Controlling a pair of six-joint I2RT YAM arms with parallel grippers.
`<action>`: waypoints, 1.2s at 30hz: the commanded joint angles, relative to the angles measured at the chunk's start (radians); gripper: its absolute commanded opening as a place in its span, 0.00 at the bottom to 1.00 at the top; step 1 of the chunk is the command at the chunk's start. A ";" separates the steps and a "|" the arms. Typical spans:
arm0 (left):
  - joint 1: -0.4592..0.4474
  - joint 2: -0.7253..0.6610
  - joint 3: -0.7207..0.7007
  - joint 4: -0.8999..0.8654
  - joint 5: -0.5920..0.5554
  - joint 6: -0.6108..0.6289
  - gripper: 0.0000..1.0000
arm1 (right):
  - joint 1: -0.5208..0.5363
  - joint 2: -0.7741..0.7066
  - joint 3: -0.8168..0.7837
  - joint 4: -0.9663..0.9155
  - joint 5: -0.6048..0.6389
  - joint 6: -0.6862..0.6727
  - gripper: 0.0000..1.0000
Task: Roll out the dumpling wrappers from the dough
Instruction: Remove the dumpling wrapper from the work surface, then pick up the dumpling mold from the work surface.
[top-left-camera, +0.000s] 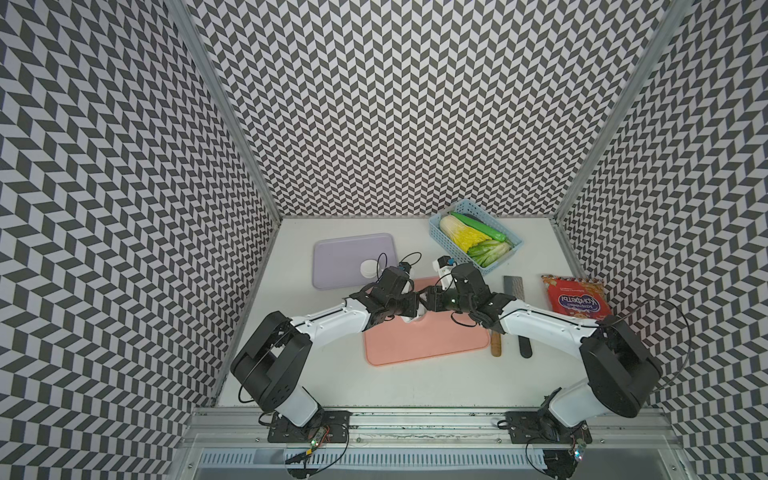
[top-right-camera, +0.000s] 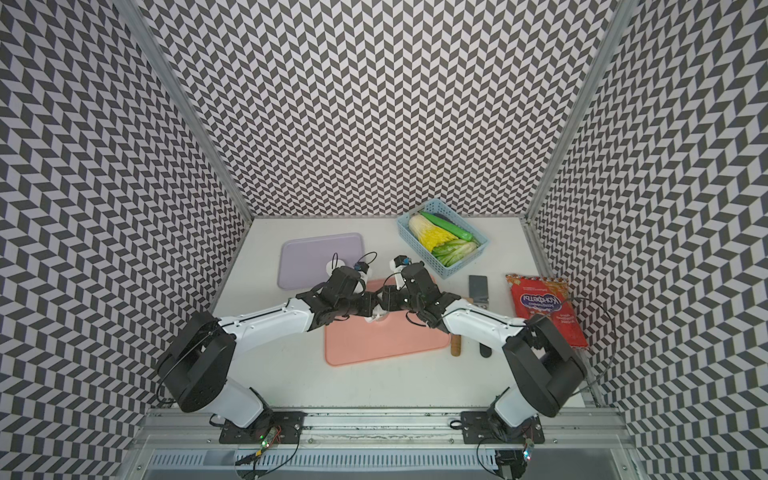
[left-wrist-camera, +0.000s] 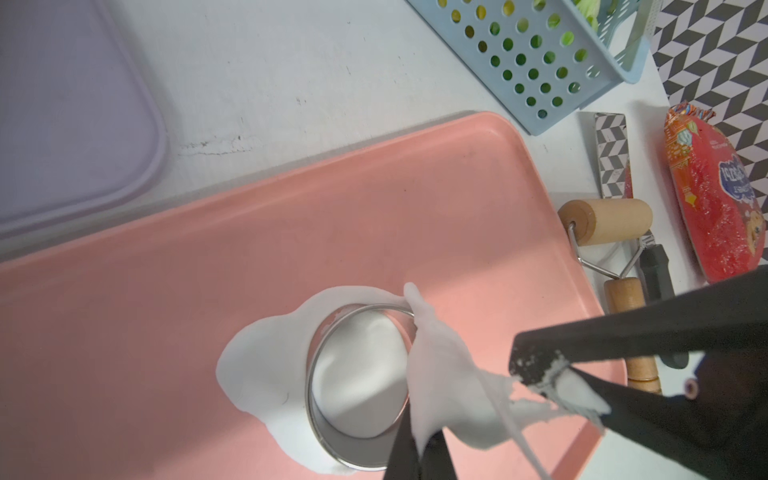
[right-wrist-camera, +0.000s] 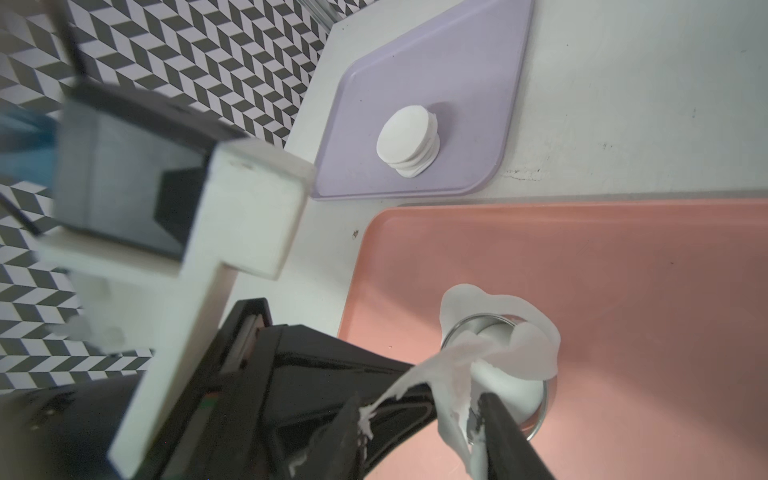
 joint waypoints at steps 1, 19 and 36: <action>-0.001 -0.008 0.002 0.015 -0.027 -0.004 0.00 | -0.014 -0.011 -0.009 -0.047 -0.031 -0.018 0.47; 0.003 -0.011 0.002 0.001 -0.039 -0.011 0.00 | -0.022 0.046 -0.049 -0.035 -0.010 0.053 0.37; 0.049 -0.012 -0.017 0.013 -0.055 -0.060 0.00 | 0.006 0.191 0.060 -0.147 0.060 0.070 0.25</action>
